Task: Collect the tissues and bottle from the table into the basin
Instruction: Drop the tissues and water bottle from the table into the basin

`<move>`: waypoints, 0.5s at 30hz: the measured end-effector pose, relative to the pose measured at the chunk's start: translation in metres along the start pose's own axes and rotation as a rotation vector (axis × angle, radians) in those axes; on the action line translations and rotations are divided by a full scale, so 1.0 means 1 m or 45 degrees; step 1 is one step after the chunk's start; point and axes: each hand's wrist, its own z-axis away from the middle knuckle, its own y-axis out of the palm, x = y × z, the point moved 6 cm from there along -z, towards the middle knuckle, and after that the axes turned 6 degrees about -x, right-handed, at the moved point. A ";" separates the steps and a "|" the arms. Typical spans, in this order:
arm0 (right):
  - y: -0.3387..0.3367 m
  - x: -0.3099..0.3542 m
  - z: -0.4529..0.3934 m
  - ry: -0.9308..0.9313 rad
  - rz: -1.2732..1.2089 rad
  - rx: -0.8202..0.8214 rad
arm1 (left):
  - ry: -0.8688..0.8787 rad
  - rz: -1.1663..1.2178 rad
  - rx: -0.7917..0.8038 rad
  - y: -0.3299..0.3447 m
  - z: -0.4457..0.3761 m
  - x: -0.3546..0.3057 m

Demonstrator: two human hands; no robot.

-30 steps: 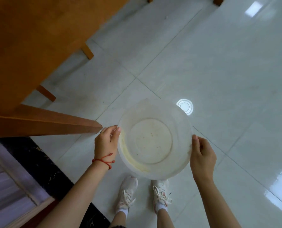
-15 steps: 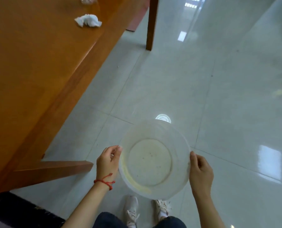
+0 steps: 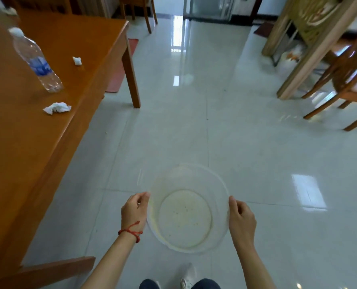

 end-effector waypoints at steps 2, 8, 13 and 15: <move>-0.016 0.011 -0.010 -0.015 -0.023 -0.011 | 0.018 0.020 -0.019 0.007 0.005 -0.021; -0.047 0.039 -0.045 -0.055 -0.055 -0.020 | 0.101 0.010 -0.054 0.028 0.006 -0.077; -0.054 0.066 -0.074 -0.093 -0.066 -0.013 | 0.177 -0.029 -0.075 0.039 -0.010 -0.116; -0.051 0.077 -0.089 -0.108 -0.062 -0.008 | 0.187 -0.040 -0.074 0.044 -0.022 -0.128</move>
